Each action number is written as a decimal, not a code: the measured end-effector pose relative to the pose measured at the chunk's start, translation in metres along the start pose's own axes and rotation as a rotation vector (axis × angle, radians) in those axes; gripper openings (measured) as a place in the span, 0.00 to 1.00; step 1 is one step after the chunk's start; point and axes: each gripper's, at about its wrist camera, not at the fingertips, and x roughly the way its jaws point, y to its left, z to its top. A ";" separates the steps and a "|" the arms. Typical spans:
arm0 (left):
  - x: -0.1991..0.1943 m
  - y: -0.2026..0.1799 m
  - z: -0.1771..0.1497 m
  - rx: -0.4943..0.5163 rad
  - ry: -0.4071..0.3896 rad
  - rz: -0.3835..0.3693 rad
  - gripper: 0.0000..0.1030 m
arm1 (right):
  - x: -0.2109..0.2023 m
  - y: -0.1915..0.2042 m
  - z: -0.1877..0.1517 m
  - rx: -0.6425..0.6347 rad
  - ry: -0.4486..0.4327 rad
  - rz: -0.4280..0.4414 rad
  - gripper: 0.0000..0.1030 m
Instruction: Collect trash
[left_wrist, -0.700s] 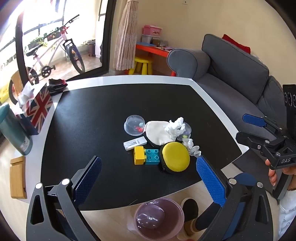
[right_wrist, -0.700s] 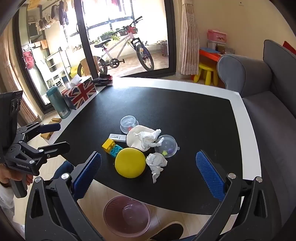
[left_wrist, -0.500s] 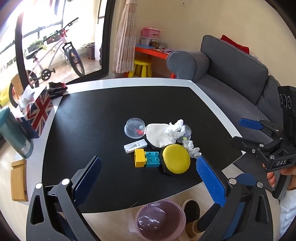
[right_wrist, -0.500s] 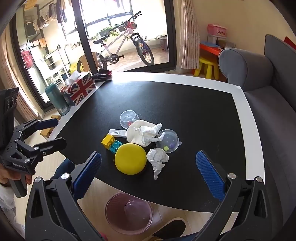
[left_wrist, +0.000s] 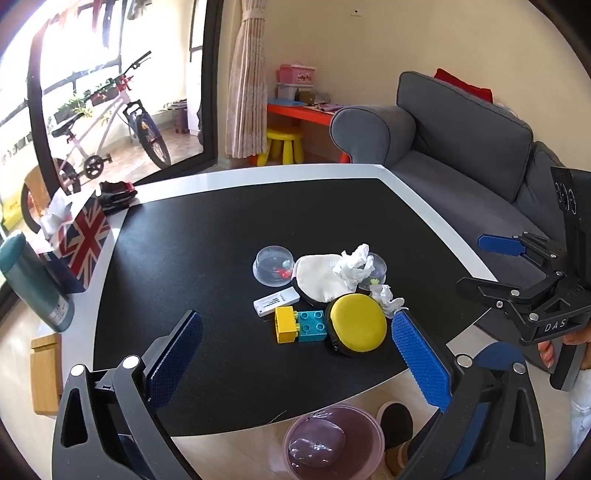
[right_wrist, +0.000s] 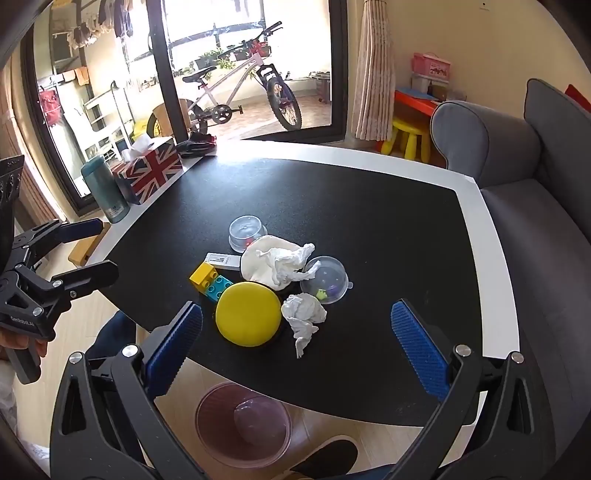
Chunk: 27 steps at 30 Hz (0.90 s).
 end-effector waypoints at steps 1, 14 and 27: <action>0.000 0.000 0.000 0.000 0.003 0.000 0.95 | 0.000 0.000 0.000 0.001 0.002 -0.001 0.97; 0.001 -0.001 -0.001 0.005 0.014 -0.002 0.95 | -0.003 0.002 0.000 0.004 -0.011 0.029 0.97; 0.000 0.001 -0.001 0.006 0.009 0.000 0.95 | -0.003 0.002 -0.001 0.006 -0.011 0.031 0.97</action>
